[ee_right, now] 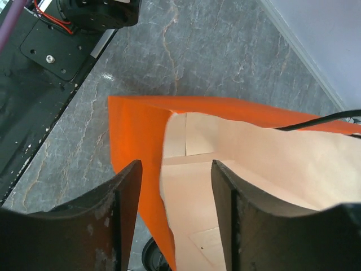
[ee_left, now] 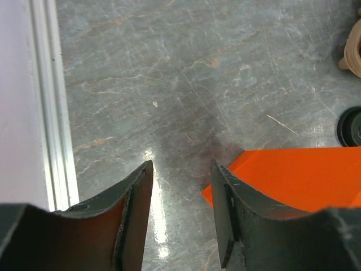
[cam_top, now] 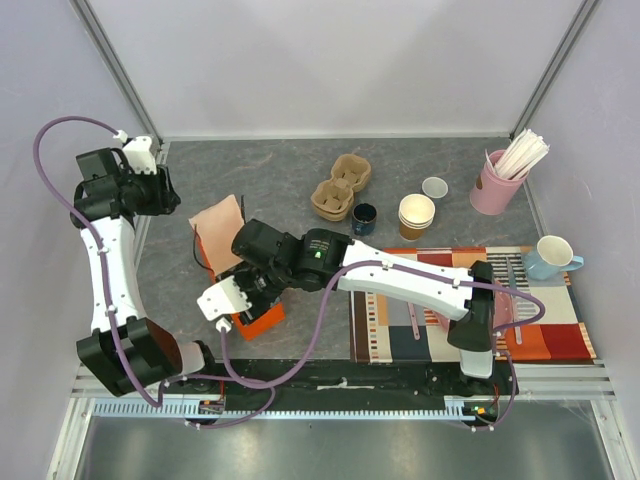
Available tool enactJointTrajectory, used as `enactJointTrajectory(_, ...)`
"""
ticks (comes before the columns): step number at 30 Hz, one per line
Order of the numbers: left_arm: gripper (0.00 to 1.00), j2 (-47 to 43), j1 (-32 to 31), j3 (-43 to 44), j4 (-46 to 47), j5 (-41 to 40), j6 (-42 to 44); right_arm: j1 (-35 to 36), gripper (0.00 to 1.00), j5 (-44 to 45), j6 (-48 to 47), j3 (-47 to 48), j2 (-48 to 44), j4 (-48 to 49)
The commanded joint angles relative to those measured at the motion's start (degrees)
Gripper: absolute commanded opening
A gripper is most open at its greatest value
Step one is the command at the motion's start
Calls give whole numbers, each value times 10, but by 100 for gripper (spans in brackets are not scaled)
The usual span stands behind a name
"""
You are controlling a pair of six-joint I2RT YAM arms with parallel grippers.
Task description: Pack the takeout coffee
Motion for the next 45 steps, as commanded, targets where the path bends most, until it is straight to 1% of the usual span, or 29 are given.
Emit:
enactJointTrajectory(1, 50, 6, -7, -11, -15, 10, -7, 3, 63, -8, 33, 22, -43, 36)
enactJointTrajectory(6, 48, 6, -6, -8, -22, 24, -8, 1, 70, -74, 41, 14, -98, 70)
enactJointTrajectory(10, 47, 3, -6, -12, -38, 29, -5, -12, 74, -88, 80, -5, -138, 114)
enactJointTrajectory(13, 46, -10, -6, -20, -51, 16, 7, -41, 76, -96, 139, -23, -168, 154)
enactJointTrajectory(14, 46, -13, -6, -22, -51, 9, 9, -52, 76, -95, 173, -40, -176, 167)
enactJointTrajectory(15, 46, -15, -6, -25, -52, -6, 12, -77, 76, -94, 194, -50, -187, 193)
enactJointTrajectory(16, 46, -17, -6, -26, -52, -14, 13, -92, 73, -88, 213, -60, -189, 204)
enactJointTrajectory(17, 46, -17, -6, -27, -52, -18, 14, -107, 69, -82, 258, -77, -191, 213)
enactJointTrajectory(18, 46, -17, -6, -32, -51, -18, 11, -141, 64, -82, 280, -87, -189, 229)
enactJointTrajectory(19, 46, -17, -6, -35, -52, -15, 10, -158, 55, -85, 299, -100, -188, 238)
enactJointTrajectory(21, 45, -17, -6, -47, -63, -7, 8, -177, 47, -57, 335, -153, -182, 265)
enactJointTrajectory(22, 45, -19, -6, -51, -65, -6, 10, -177, 41, -48, 339, -173, -179, 272)
enactJointTrajectory(23, 45, -24, -6, -57, -67, -7, 12, -177, 39, -74, 341, -208, -171, 278)
enactJointTrajectory(25, 45, -29, -6, -73, -67, -9, 19, -176, 36, -126, 355, -235, -163, 291)
enactJointTrajectory(27, 45, -27, -6, -81, -64, -6, 18, -176, 35, -166, 375, -270, -158, 325)
enactJointTrajectory(32, 45, 0, -12, -87, -41, 51, -12, -176, 32, -186, 409, -325, -153, 403)
enactJointTrajectory(35, 44, 20, -23, -85, -35, 73, -18, -175, 30, -228, 433, -320, -128, 420)
enactJointTrajectory(37, 43, 31, -31, -79, -33, 73, -20, -165, 29, -248, 444, -319, -120, 427)
enactJointTrajectory(41, 43, 41, -39, -70, -21, 74, -21, -145, 29, -243, 438, -312, -112, 434)
enactJointTrajectory(45, 43, 49, -41, -55, -20, 76, -24, -154, 28, -226, 444, -302, -114, 428)
